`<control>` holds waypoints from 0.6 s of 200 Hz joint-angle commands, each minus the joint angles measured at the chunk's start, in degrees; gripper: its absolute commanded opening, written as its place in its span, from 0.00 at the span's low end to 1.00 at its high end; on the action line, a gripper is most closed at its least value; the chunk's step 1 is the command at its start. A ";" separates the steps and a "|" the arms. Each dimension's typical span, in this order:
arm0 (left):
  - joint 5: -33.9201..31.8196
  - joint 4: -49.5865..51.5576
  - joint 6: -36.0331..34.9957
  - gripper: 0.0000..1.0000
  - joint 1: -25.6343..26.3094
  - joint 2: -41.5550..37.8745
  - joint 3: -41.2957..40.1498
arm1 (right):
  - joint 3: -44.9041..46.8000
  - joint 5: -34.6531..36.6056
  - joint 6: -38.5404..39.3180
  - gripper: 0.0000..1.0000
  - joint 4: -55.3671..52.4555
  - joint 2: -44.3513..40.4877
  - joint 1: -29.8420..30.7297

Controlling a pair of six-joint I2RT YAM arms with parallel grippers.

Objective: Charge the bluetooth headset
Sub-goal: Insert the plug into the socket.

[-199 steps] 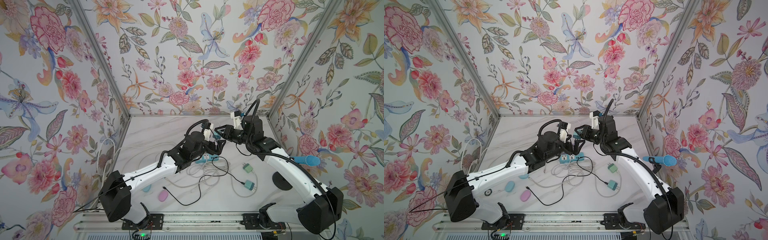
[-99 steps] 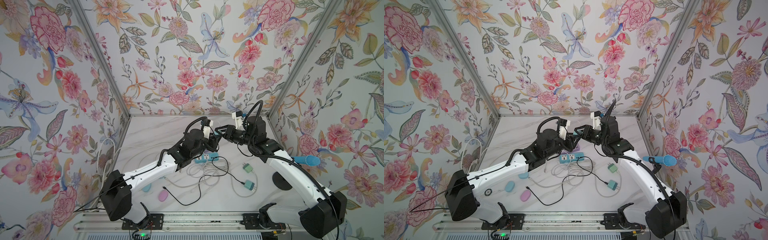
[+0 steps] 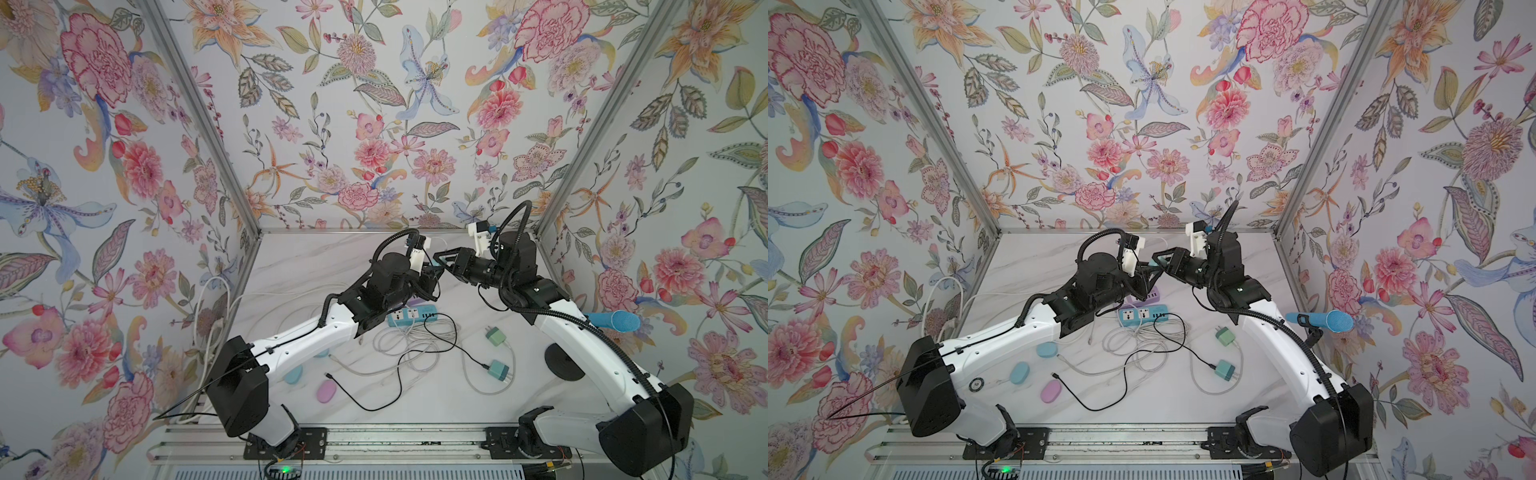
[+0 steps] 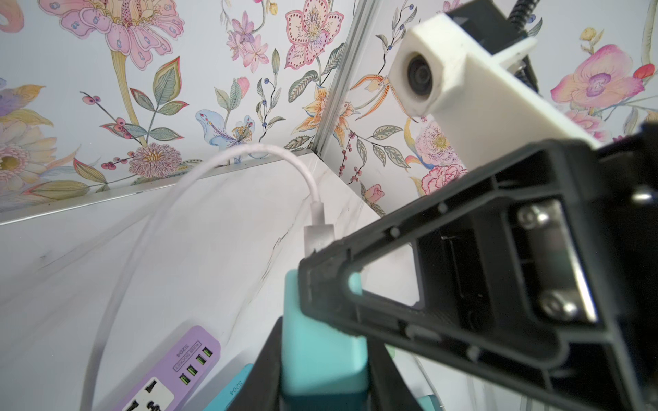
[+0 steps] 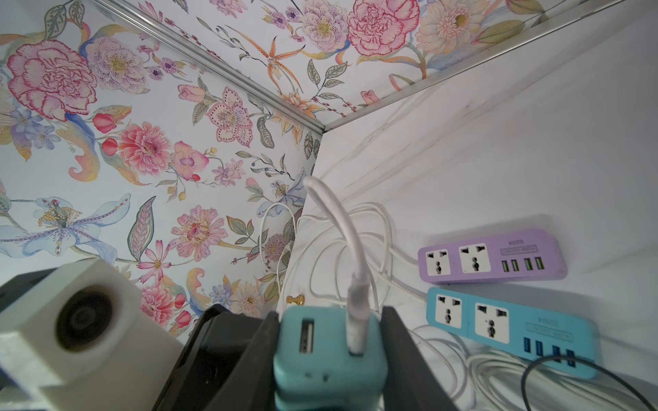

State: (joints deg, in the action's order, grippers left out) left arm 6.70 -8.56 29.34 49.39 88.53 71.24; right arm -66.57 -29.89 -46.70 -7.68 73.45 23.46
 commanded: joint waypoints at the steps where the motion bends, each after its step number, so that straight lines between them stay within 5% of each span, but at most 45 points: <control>1: 0.53 -0.80 -7.75 0.00 -0.34 -0.01 0.24 | 0.48 -5.24 1.24 0.58 0.11 -0.68 0.36; 30: -0.91 -0.76 -13.85 0.00 -0.34 -0.60 -0.90 | 0.30 -5.71 3.89 0.63 -3.11 -1.42 0.28; 53: -2.59 -1.16 -17.74 0.00 -0.34 -0.83 -1.74 | -0.21 -5.88 6.05 0.51 -6.10 -1.99 0.11; 120: 1.45 -5.44 -25.65 0.00 -0.34 -4.30 -5.32 | -0.46 -6.82 9.90 0.39 -10.38 -2.87 -1.02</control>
State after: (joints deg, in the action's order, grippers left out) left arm 6.70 -10.39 8.32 49.45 87.18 67.44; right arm -66.52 -34.59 -39.16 -16.29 72.07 22.72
